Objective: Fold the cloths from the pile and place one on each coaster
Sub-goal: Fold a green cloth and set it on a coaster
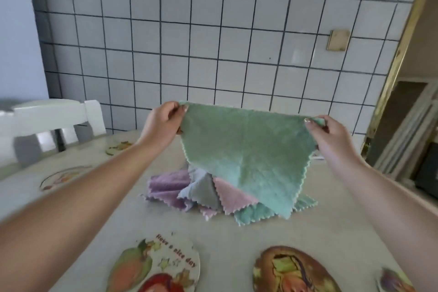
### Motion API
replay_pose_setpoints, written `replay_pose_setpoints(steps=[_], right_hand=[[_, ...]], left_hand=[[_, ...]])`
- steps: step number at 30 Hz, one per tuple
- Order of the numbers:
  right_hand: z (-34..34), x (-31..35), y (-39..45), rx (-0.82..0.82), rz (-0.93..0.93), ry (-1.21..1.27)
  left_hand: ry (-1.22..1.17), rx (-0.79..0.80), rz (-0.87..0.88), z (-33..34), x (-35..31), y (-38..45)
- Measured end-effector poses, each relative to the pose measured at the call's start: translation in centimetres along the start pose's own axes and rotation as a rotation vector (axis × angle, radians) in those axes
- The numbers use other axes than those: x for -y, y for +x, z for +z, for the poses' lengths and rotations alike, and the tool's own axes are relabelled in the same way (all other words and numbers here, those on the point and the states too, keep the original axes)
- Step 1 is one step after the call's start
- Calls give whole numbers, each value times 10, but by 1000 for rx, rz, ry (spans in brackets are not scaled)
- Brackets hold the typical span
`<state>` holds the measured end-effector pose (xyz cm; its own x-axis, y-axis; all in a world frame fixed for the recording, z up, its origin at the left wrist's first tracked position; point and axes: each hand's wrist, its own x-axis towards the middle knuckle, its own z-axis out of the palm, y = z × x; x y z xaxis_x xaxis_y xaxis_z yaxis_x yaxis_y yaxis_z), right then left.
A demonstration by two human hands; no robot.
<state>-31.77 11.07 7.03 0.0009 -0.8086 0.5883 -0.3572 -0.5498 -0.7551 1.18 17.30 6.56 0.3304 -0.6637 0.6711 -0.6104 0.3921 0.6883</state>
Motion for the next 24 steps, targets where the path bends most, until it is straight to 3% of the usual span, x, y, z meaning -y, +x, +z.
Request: replay_pose_setpoints(steps=[6, 10, 18, 24], right_hand=[[-14, -10, -121, 182, 292, 171], [-23, -13, -181, 295, 461, 150], [-37, -19, -246, 416, 679, 203], [-36, -33, -238, 559, 566, -16]], left_hand=[[210, 224, -5, -32, 7, -117], [144, 405, -73, -48, 16, -186], [35, 450, -269, -72, 28, -265], [20, 458, -357, -67, 37, -262]])
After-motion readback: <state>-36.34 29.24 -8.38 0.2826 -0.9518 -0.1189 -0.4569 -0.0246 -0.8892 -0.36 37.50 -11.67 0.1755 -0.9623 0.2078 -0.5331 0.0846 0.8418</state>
